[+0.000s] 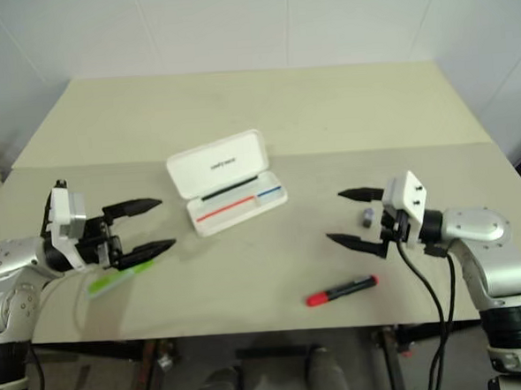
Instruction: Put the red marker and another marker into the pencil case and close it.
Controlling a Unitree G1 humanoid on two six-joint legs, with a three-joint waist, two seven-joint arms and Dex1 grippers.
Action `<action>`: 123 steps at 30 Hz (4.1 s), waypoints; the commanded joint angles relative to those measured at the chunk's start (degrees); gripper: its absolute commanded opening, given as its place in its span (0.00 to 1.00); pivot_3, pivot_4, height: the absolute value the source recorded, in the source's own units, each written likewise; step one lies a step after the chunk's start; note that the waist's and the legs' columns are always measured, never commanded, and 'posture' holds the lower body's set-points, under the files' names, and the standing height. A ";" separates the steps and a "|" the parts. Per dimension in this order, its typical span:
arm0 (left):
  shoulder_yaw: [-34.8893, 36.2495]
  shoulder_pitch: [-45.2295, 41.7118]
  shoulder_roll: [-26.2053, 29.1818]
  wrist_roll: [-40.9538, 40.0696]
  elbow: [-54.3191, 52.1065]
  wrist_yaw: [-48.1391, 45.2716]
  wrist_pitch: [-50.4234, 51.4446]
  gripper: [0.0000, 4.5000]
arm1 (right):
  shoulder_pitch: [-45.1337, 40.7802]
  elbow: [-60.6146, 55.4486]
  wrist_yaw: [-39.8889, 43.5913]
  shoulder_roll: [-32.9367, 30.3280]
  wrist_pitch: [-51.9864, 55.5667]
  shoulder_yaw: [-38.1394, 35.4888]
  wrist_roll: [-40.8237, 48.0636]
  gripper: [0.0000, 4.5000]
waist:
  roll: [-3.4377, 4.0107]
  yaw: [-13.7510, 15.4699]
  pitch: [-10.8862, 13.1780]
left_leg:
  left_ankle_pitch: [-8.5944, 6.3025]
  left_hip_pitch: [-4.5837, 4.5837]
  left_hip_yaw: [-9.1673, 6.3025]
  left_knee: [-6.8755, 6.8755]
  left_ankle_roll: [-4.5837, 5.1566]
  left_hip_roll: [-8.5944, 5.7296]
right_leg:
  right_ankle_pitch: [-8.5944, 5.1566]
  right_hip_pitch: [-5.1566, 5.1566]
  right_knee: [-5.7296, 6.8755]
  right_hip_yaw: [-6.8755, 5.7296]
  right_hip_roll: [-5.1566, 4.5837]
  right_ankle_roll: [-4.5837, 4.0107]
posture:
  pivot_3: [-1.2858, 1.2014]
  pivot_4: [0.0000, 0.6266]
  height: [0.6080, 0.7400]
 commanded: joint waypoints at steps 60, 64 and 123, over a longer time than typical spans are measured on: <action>-23.81 -21.29 -7.66 28.34 25.96 4.50 -4.52 0.42 | -8.43 -8.20 0.06 9.40 2.27 6.21 1.11 1.00 | 0.00 0.09 0.00 | 0.00 -0.03 -0.02 0.15 0.00 -0.02 | 0.48 0.01 0.09 -0.01 0.02 0.88 | 0.52 0.24 1.00; -24.97 -22.91 -7.64 28.98 27.19 2.81 -3.49 0.42 | -8.62 -8.20 -0.35 9.39 2.10 6.13 1.11 1.00 | 0.01 -0.14 0.00 | 0.00 -0.01 -0.02 0.13 0.00 -0.01 | 0.48 0.01 0.10 0.00 0.02 0.88 | 0.52 0.24 1.00; -29.23 -15.75 -6.09 29.02 8.80 -6.81 -8.96 0.00 | 1.51 -10.56 -0.07 -0.46 6.63 -1.43 4.22 1.00 | 0.01 0.44 0.00 | -0.01 -0.02 -0.01 0.40 0.05 -0.06 | 0.31 0.21 0.01 0.03 -0.02 0.64 | 0.52 0.24 1.00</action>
